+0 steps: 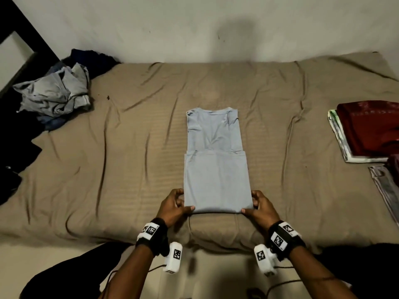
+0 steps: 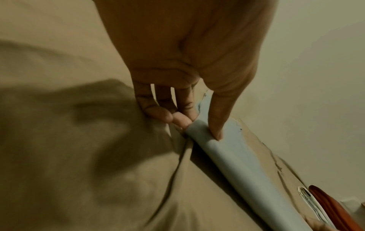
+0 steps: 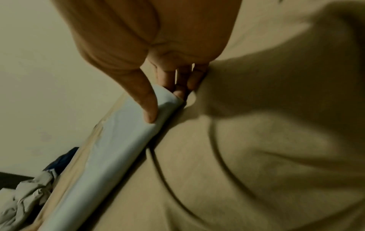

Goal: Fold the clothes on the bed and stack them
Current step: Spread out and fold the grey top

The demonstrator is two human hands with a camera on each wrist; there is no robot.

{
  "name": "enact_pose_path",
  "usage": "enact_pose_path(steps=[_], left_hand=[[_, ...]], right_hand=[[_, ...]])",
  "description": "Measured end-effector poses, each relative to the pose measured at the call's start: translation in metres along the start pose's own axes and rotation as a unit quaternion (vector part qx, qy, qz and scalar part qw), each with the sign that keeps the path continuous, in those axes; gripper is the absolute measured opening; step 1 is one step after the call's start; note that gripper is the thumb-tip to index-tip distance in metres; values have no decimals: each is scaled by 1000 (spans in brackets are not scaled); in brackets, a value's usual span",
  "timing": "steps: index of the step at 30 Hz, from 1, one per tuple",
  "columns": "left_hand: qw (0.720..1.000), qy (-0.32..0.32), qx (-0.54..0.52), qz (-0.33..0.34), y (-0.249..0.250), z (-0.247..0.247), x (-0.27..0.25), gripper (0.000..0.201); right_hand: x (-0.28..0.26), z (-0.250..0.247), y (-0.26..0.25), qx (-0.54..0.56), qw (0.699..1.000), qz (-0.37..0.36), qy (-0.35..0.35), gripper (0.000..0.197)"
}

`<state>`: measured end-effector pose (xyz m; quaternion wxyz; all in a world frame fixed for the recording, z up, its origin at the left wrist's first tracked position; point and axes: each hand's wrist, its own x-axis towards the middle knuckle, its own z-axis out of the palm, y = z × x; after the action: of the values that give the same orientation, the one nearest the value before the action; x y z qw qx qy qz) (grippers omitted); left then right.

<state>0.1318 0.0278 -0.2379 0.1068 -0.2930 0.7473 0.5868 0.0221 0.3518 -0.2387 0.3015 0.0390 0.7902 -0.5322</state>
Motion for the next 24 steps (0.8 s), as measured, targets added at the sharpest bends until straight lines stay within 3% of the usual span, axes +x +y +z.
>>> enact_pose_path(steps=[7, 10, 12, 14, 16, 18, 20, 22, 24], left_hand=[[992, -17, -91, 85, -8, 3, -46, 82], [991, 27, 26, 126, -17, 13, -60, 83], [961, 88, 197, 174, -20, 24, -65, 95], [894, 124, 363, 232, -21, 34, -64, 112], [850, 98, 447, 262, -21, 42, -58, 120], [820, 57, 488, 294, -27, 44, -51, 104], [808, 37, 501, 307, -34, 40, -45, 90], [817, 11, 484, 313, -39, 35, -40, 77], [824, -8, 463, 326, -39, 30, -39, 70]], right_hand=[[-32, -17, 3, 1, 995, -97, 5, 71], [-44, -14, 16, -64, 988, -134, 32, 85], [-48, -9, 19, -163, 967, -170, 96, 92], [-51, 2, 14, -312, 914, -213, 148, 101], [-51, 13, 12, -426, 863, -253, 94, 111], [-43, 20, 23, -496, 820, -284, 18, 101], [-36, 16, 33, -509, 803, -310, 0, 81], [-32, 7, 39, -496, 806, -322, 4, 68], [-30, 0, 38, -473, 821, -320, -12, 70]])
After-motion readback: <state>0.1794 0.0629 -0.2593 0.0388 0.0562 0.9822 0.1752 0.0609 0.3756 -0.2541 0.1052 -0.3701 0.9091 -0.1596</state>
